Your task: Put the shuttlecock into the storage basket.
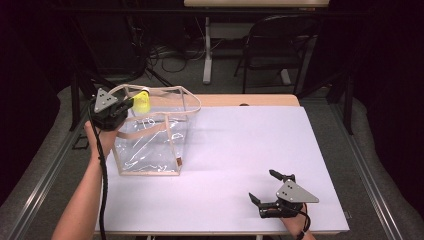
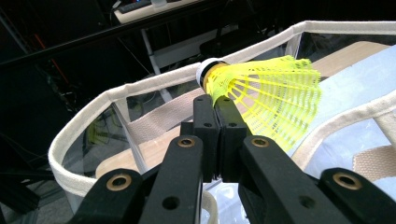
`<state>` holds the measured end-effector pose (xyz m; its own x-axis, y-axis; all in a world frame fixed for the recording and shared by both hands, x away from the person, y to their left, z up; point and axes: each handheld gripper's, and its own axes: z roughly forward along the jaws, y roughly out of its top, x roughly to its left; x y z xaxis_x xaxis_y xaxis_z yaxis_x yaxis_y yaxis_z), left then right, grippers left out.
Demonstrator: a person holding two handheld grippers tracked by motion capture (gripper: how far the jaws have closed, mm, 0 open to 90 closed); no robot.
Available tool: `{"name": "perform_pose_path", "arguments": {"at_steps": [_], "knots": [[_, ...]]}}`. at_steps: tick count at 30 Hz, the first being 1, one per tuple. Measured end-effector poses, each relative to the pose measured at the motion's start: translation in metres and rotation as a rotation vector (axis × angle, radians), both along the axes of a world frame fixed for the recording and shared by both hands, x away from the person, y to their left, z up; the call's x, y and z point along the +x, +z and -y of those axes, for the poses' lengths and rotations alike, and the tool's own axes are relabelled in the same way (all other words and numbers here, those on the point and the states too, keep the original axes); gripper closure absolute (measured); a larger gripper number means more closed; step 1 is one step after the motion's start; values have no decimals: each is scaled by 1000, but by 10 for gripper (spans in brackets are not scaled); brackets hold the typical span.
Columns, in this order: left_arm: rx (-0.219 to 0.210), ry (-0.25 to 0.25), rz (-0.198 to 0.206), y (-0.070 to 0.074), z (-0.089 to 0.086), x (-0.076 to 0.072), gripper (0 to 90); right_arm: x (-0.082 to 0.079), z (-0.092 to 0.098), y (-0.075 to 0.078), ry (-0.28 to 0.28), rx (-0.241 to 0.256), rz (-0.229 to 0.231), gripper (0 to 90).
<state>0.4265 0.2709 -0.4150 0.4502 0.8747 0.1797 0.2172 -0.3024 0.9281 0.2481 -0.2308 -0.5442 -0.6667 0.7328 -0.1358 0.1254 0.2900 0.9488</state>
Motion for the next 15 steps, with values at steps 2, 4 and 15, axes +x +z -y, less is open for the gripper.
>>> {"name": "perform_pose_path", "arguments": {"at_steps": [2, 4, 15], "knots": [[2, 2, 0, 0, 0, 0, 886, 0, 0, 0, 1, -2, 2, 25], [0, 3, 0, 0, 0, 0, 884, 0, 0, 0, 0, 1, 3, 25], [6, 15, -5, 0, 1, -1, 840, 0, 0, 0, 2, -2, 0, 25]]}}
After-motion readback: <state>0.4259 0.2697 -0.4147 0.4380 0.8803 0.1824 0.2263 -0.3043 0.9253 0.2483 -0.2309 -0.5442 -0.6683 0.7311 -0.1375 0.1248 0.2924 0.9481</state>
